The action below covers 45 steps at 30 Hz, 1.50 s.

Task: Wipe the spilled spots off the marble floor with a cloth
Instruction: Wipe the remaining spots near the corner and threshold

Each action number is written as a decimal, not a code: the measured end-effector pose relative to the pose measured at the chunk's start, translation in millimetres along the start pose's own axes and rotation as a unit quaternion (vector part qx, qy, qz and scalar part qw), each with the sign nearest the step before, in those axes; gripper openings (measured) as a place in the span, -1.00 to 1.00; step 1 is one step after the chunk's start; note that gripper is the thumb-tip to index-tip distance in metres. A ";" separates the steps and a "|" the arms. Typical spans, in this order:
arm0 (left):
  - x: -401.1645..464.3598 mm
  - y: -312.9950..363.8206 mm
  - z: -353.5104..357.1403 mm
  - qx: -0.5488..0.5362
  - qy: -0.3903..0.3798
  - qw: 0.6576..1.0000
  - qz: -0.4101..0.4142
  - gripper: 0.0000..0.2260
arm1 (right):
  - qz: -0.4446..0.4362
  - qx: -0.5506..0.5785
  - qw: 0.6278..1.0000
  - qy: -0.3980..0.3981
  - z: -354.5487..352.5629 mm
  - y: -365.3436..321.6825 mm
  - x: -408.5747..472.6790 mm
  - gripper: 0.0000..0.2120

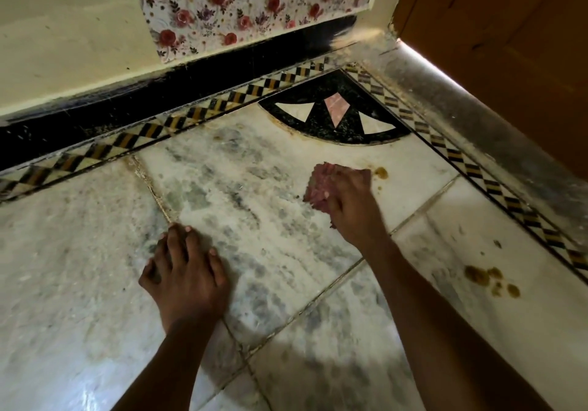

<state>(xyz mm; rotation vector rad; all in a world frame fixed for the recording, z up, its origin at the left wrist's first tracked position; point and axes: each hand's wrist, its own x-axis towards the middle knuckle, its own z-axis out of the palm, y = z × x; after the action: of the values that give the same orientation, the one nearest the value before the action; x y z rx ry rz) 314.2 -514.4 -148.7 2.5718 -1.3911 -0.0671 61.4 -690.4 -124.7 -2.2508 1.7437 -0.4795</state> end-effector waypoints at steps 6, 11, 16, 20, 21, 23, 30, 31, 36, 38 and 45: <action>1.8 -1.0 2.6 -0.003 -0.004 1.000 -0.005 -0.44 | -0.071 -0.101 0.989 -0.082 45.8 -26.8 51.0 -0.33; 1.4 -2.2 4.0 0.002 0.005 1.000 -0.009 -0.45 | -0.276 -0.166 0.928 -0.189 58.8 -37.2 129.0 -0.36; 3.2 -0.2 2.1 0.005 -0.002 1.000 -0.018 -0.46 | 0.041 -0.096 0.985 -0.141 48.9 7.1 177.5 -0.31; 2.2 1.9 -1.8 -0.003 -0.011 1.000 -0.024 -0.48 | 0.077 -0.076 0.984 -0.138 36.0 -10.1 110.7 -0.32; 3.7 2.4 -3.4 -0.004 -0.014 1.000 -0.027 -0.48 | 0.033 -0.091 0.984 -0.152 36.9 -9.5 92.7 -0.31; 3.3 2.4 -4.4 -0.004 -0.014 1.000 -0.027 -0.49 | -0.083 -0.132 0.972 -0.174 29.1 2.1 58.7 -0.31; 2.8 0.3 0.0 -0.011 0.007 1.000 -0.029 -0.50 | 0.231 -0.049 0.968 -0.083 36.3 8.8 172.8 -0.33; 2.8 1.0 0.1 -0.014 0.010 0.999 -0.030 -0.50 | 0.255 -0.034 0.962 -0.087 42.7 -9.2 192.7 -0.33; 4.8 0.6 1.0 -0.002 0.007 0.999 -0.032 -0.48 | -0.106 -0.105 0.966 -0.212 48.7 -35.1 160.3 -0.38; 4.3 2.4 1.6 -0.006 0.002 0.999 -0.034 -0.47 | -0.147 -0.112 0.963 -0.196 35.4 4.0 117.8 -0.39; 4.6 3.1 -0.9 -0.003 0.016 0.999 -0.028 -0.48 | 0.197 -0.043 0.970 -0.137 23.1 13.9 207.1 -0.35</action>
<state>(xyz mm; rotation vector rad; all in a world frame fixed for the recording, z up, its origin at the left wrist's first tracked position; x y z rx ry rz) 314.3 -519.8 -146.9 2.5956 -1.3056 -0.0394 105.7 -894.4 -130.1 -1.8397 2.0172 -0.0095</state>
